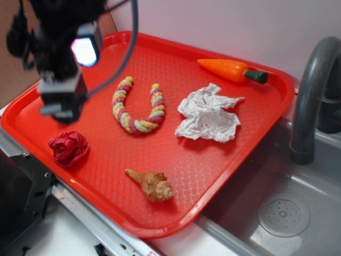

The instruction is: Grab the shell.

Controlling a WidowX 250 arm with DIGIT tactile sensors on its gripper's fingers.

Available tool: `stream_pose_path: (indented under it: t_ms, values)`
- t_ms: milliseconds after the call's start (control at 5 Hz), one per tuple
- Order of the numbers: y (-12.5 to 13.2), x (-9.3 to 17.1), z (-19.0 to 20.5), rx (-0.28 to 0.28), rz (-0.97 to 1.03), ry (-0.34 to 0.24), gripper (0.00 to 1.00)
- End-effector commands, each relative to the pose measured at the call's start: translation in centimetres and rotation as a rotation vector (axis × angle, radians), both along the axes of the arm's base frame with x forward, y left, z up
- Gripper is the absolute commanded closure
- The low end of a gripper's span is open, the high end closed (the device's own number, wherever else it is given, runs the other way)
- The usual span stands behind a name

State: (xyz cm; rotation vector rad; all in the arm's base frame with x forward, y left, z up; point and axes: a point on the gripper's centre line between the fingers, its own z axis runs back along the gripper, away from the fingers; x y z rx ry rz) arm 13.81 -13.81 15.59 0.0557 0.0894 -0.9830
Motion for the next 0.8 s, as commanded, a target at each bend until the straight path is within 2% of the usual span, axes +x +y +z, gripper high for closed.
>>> stream_pose_path:
  t_ms: [0,200,400,600]
  values:
    - [-0.7,-1.1,-3.8,0.021,-0.407,-0.055,0.0]
    - [-1.5,-0.1,-6.5,0.03,-0.42,-0.058,0.0]
    - [-1.6,0.9,-8.8,0.075,-0.432,-0.013,0.0]
    - [-1.6,0.9,-9.9,0.152,-0.451,-0.012,0.0]
